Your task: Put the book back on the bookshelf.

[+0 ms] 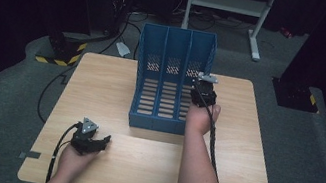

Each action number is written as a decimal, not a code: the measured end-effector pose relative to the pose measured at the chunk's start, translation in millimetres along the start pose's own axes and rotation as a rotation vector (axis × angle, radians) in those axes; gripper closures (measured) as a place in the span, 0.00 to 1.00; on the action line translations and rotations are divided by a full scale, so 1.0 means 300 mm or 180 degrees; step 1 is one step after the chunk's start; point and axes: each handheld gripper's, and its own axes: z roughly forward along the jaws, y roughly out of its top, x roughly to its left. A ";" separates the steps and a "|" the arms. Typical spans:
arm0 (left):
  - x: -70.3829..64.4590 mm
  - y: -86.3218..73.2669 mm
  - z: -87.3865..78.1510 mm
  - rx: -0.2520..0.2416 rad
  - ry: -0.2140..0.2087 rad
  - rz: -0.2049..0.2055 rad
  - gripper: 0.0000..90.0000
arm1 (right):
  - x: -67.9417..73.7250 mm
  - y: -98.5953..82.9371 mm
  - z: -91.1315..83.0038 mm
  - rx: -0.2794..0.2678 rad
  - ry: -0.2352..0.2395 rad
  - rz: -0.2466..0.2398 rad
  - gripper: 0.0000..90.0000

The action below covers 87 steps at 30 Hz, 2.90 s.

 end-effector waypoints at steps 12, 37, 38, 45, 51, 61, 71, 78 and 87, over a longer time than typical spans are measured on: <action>0.000 0.000 0.000 0.0002 0.0004 0.0007 0.35 | -0.007 -0.002 -0.019 -0.0023 0.0027 -0.0001 0.72; -0.002 0.002 0.001 0.0006 0.0005 -0.0006 0.36 | -0.005 -0.011 -0.147 -0.0326 0.0628 -0.0067 0.59; -0.002 0.002 0.001 0.0004 0.0007 -0.0009 0.36 | -0.004 -0.016 -0.154 -0.0337 0.0653 -0.0058 0.58; -0.003 0.002 0.001 -0.0007 0.0007 -0.0017 0.38 | -0.022 -0.052 -0.177 -0.0332 0.0784 -0.0106 0.56; -0.004 0.002 0.001 0.0001 0.0051 -0.0009 0.35 | -0.056 -0.092 -0.207 -0.0357 0.0832 -0.0114 0.53; -0.003 0.002 0.002 0.0006 0.0035 -0.0012 0.35 | -0.152 -0.144 -0.258 -0.0388 0.0867 -0.0020 0.48; -0.003 0.002 0.002 0.0012 0.0006 -0.0016 0.34 | -0.255 -0.253 -0.253 -0.0295 0.0806 -0.0061 0.42; -0.003 0.002 0.002 0.0016 0.0002 -0.0015 0.34 | -0.315 -0.348 -0.234 -0.0174 0.0731 -0.0107 0.40; -0.003 0.002 0.002 0.0012 0.0007 -0.0014 0.34 | -0.379 -0.490 -0.206 0.0116 0.0661 -0.0129 0.37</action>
